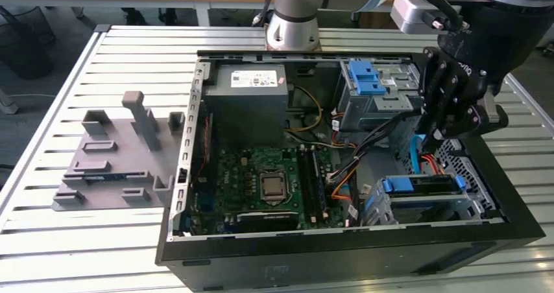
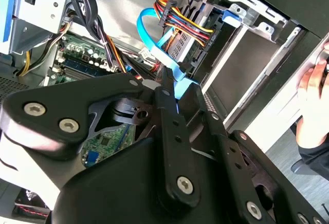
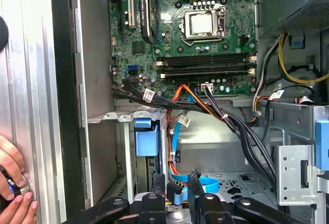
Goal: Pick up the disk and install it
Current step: 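Insert the second disk wire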
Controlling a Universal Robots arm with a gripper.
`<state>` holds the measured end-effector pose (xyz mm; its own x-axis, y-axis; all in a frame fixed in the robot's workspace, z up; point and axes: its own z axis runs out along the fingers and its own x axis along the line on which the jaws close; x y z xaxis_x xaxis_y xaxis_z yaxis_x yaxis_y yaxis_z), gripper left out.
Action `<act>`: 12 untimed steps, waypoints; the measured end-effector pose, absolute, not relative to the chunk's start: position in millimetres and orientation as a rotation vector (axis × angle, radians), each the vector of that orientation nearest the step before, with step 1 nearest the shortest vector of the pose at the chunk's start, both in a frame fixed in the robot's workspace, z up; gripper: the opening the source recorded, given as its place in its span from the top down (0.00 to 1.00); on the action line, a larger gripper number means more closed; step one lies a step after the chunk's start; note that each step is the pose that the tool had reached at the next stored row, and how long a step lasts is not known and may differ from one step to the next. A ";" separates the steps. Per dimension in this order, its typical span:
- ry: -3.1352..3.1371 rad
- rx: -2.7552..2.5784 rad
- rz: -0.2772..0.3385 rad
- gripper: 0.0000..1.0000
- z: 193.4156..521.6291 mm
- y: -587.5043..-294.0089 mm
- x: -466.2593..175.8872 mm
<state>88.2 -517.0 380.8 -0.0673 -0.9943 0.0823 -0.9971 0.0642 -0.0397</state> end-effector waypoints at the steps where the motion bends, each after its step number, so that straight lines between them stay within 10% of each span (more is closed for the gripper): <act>1: -2.267 2.122 0.133 0.69 380.3 -517.0 88.2; 12: -2.267 2.122 0.133 0.70 372.7 -517.0 88.6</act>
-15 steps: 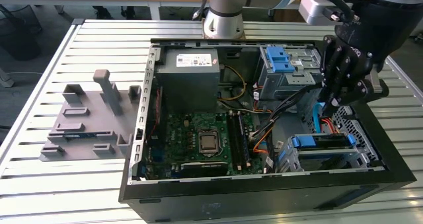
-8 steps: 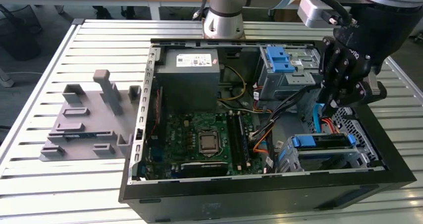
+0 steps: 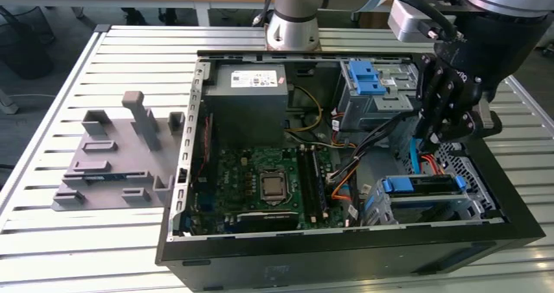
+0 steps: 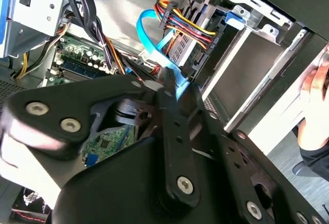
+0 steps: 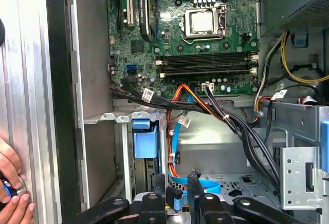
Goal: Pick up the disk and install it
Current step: 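Insert the second disk wire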
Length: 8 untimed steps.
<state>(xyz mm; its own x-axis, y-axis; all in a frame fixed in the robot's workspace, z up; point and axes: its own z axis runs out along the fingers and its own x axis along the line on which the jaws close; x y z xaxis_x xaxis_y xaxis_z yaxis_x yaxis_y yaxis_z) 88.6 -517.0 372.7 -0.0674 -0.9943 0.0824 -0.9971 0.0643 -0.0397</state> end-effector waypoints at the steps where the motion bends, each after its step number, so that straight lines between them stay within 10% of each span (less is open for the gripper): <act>1: -2.267 2.122 0.133 0.70 372.0 -517.0 88.7; 8: -2.272 2.127 0.123 0.84 369.1 -517.2 89.0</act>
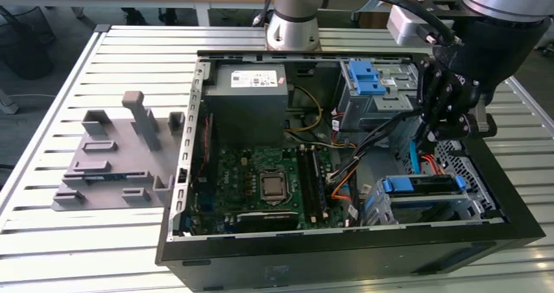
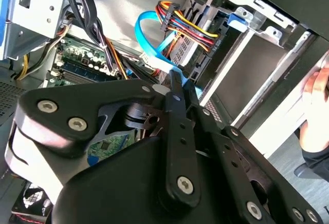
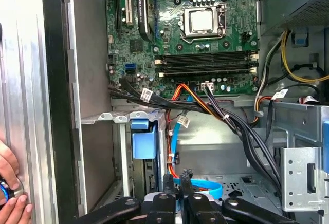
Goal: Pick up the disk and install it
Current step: 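Insert the second disk wire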
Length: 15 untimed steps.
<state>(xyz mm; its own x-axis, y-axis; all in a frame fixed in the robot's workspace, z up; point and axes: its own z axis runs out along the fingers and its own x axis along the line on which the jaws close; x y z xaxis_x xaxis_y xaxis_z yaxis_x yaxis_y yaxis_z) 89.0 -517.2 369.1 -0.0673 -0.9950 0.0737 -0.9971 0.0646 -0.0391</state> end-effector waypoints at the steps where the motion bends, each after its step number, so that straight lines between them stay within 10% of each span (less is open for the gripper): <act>1: -2.277 2.131 0.113 0.84 369.0 -517.8 89.1; 15: -2.304 2.154 0.057 0.84 356.6 -532.6 89.3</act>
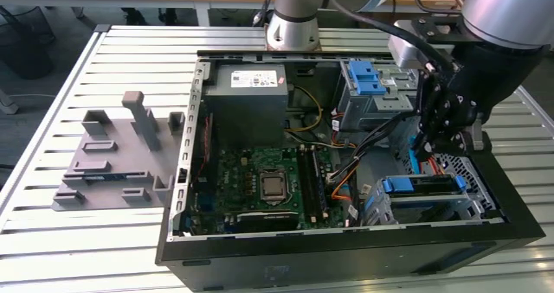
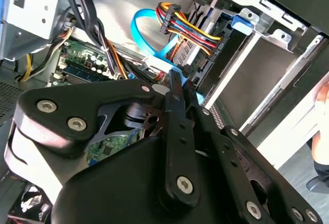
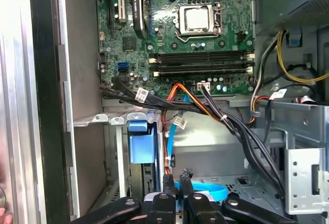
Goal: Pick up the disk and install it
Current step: 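Insert the second disk wire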
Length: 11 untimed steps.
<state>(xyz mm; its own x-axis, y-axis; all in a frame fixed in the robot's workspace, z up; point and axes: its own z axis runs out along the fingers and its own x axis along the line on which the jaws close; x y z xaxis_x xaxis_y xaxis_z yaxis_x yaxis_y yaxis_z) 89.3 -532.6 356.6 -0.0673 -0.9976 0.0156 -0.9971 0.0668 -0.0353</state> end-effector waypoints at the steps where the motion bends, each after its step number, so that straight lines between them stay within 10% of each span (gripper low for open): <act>1: 2.285 -2.137 -0.057 0.84 356.0 -532.7 89.3; 11: 2.279 -2.127 -0.037 0.84 352.7 -536.9 89.3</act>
<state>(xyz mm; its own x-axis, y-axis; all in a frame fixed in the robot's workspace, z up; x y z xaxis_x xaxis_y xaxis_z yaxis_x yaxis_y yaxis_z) 89.3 -536.9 352.7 -0.0688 -0.9976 -0.0016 -0.9970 0.0688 -0.0341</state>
